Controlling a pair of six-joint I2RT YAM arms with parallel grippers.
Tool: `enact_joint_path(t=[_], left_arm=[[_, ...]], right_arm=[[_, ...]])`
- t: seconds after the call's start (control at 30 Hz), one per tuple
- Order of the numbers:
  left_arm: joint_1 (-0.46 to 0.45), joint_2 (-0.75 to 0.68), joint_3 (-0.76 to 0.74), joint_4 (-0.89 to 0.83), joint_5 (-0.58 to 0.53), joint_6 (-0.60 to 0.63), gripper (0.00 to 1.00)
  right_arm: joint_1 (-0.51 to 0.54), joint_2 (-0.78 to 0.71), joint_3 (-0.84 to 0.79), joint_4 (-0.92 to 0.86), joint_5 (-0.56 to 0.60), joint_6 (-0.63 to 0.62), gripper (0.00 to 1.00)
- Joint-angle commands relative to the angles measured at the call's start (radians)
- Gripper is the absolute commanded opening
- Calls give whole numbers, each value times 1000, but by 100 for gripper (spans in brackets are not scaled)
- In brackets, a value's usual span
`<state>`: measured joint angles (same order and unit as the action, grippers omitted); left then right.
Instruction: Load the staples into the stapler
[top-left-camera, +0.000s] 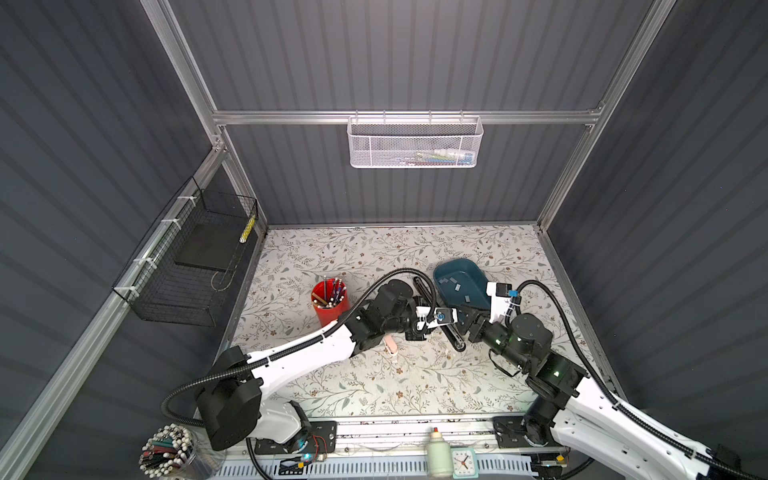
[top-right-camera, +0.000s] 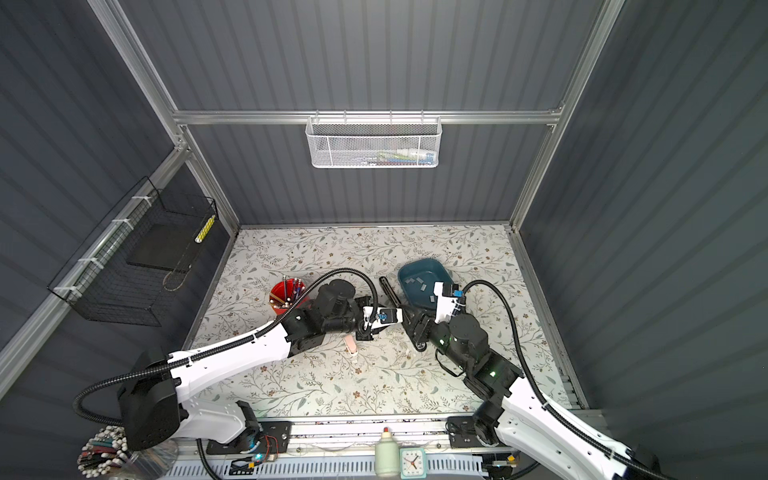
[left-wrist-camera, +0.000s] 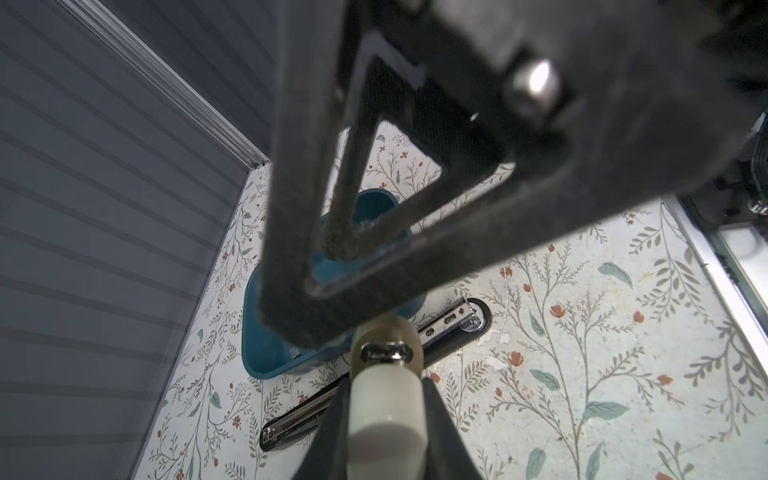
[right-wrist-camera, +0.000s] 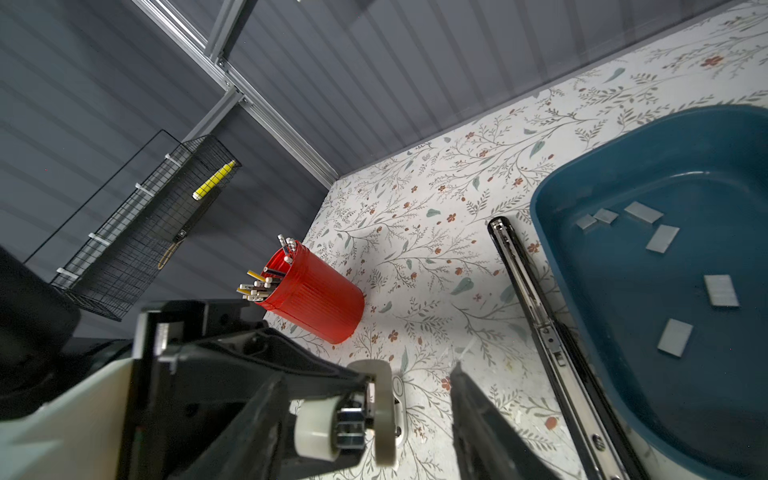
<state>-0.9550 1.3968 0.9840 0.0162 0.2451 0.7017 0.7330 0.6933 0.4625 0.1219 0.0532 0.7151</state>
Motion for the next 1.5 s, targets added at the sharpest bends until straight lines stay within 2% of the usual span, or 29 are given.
enact_joint_path(t=[0.0,0.23,0.37,0.5,0.67,0.77,1.03,1.1,1.27,1.37,1.47], left_arm=[[-3,-33,28,5,47,-21,0],[-3,-50,50,2,29,-70,0],[-3,-38,113,-50,-16,-123,0],[2,-51,122,-30,-31,-143,0],[7,-73,136,-19,33,-172,0],[27,-90,132,-3,117,-189,0],[87,-105,111,21,237,-235,0],[98,-107,96,27,244,-243,0],[154,-113,50,45,302,-257,0],[164,-111,39,43,361,-258,0],[165,-107,47,-8,434,-211,0]], right_arm=[[5,24,-10,46,10,3,60],[5,52,-55,98,25,24,49],[6,70,-83,123,32,33,45],[5,75,-108,137,52,35,42],[5,89,-131,153,72,36,35],[5,95,-154,171,91,38,32],[5,85,-188,200,113,27,31],[5,64,-190,193,120,6,33],[5,-72,-215,180,144,-130,50],[5,-154,-238,243,72,-309,61],[5,-196,-241,288,-22,-462,76]])
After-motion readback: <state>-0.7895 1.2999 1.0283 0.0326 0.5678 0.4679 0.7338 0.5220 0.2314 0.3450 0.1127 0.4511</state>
